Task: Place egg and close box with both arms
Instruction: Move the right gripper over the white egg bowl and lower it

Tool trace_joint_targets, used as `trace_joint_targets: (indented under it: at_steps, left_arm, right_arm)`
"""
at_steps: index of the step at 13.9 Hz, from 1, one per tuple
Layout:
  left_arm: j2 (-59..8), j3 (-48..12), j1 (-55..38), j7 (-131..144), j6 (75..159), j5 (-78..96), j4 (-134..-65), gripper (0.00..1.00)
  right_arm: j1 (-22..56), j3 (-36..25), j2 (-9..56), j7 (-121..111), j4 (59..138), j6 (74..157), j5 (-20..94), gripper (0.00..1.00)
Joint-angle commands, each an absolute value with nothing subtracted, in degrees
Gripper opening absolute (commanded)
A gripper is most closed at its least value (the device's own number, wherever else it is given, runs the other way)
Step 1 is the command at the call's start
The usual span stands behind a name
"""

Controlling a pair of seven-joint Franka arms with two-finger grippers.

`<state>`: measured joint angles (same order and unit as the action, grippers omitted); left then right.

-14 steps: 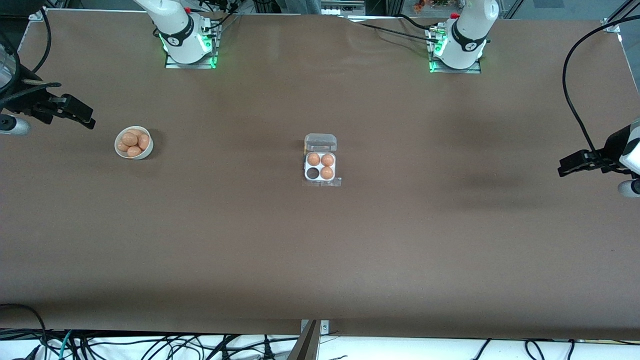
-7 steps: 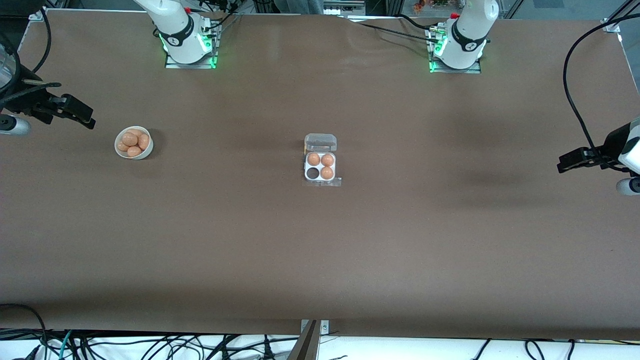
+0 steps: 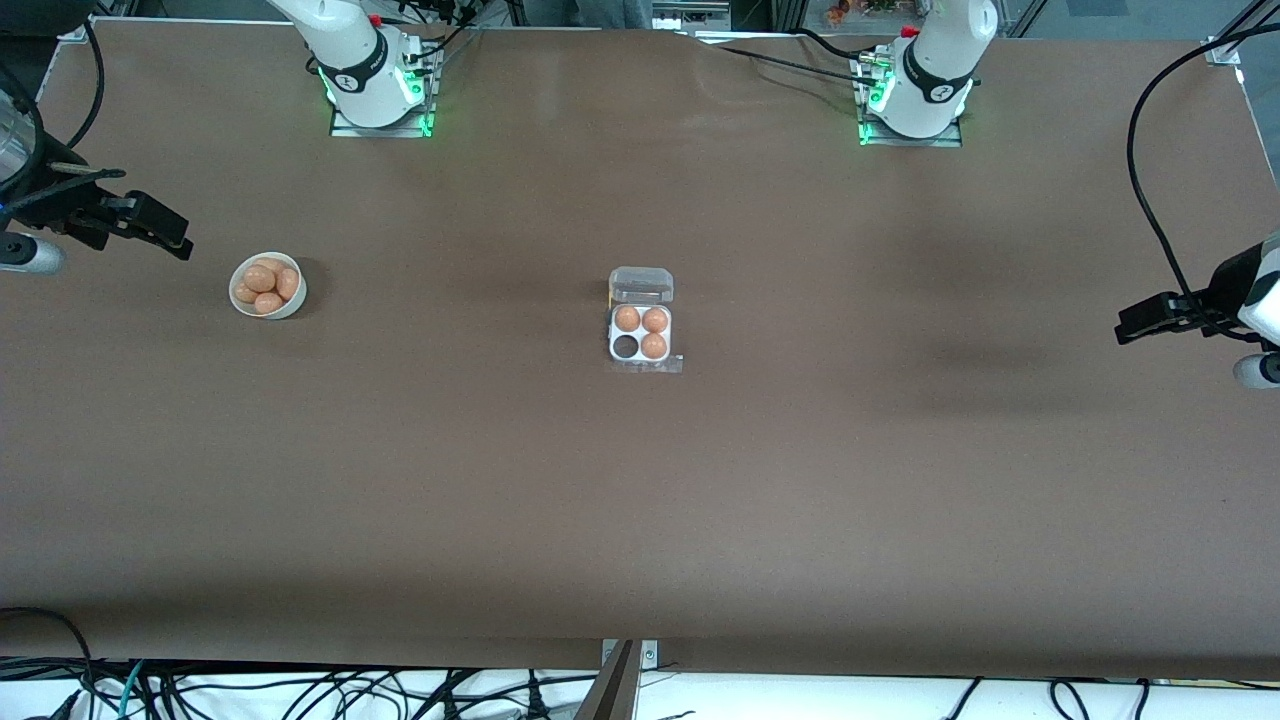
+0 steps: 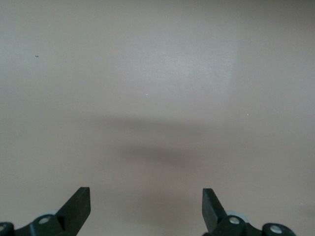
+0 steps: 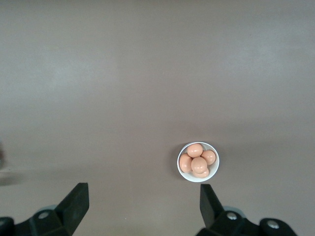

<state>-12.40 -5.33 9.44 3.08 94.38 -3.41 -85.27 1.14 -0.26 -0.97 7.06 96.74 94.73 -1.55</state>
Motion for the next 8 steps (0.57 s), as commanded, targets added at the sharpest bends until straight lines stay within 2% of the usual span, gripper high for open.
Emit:
trace_joint_targets:
  at_steps: [1,5,8]
  left_arm:
    - [-12.13,-5.45,9.58,2.72,93.08,-3.25,-84.29,1.0]
    - [-12.13,-5.27,9.58,2.72,93.08,-3.25,-84.2,1.0]
    - [-12.13,-5.27,9.58,2.72,93.08,-3.25,-84.2,1.0]
  right_arm:
    - [0.79,-0.09,2.44,3.8,96.42,93.87,-2.2,1.0]
    - [0.27,-1.66,7.12,1.05,98.42,92.28,-5.71,1.0]
    - [0.18,-3.33,6.34,0.97,107.46,101.21,-6.86,1.0]
